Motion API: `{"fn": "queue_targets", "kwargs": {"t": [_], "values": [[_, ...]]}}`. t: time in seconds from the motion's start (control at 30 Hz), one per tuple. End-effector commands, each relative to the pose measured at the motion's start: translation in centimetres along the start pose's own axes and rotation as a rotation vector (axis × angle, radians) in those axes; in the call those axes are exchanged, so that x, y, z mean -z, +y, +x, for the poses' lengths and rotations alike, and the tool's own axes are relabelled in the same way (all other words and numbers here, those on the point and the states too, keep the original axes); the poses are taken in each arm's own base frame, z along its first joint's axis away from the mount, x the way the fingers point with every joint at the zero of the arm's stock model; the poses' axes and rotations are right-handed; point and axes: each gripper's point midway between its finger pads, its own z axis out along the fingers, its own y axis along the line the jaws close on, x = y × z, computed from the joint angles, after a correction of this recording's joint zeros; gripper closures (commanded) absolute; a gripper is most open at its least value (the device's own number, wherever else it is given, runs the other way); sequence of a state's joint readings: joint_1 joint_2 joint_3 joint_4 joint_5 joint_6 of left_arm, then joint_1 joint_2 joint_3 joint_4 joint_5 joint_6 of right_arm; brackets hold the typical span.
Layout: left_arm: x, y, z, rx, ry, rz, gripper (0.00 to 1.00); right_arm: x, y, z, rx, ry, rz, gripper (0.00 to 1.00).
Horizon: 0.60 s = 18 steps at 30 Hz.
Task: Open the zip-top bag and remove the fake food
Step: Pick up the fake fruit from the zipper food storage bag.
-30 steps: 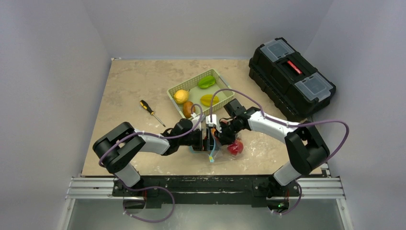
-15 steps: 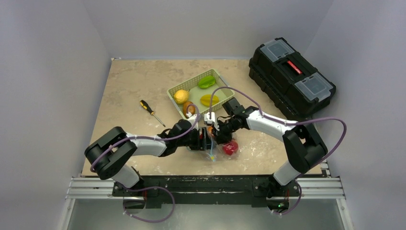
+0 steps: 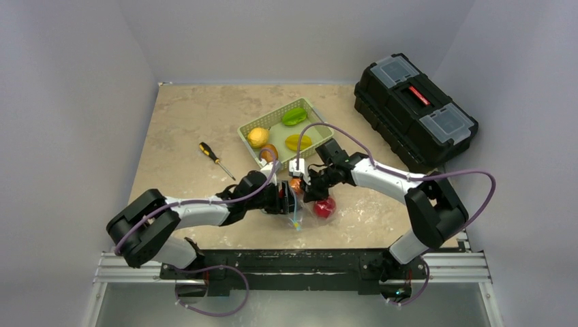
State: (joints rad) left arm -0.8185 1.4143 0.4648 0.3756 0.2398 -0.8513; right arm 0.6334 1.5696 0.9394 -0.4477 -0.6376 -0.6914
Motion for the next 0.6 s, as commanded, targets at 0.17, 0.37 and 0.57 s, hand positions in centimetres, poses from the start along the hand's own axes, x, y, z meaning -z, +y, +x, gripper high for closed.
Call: {"fn": "queue_targets", "kwargs": {"t": [0.17, 0.37, 0.57], "values": [[1.6, -0.3, 0.0, 0.003, -0.021, 0.105, 0.66, 2.0, -2.6, 1.4, 0.040, 0.075, 0.180, 1.00], [1.5, 0.3, 0.4, 0.044, -0.017, 0.125, 0.75, 2.0, -2.6, 2.6, 0.049, 0.123, 0.176, 1.00], [2.1, 1.0, 0.9, 0.051, -0.014, 0.132, 0.81, 2.2, -3.2, 2.6, 0.053, 0.131, 0.212, 1.00]]}}
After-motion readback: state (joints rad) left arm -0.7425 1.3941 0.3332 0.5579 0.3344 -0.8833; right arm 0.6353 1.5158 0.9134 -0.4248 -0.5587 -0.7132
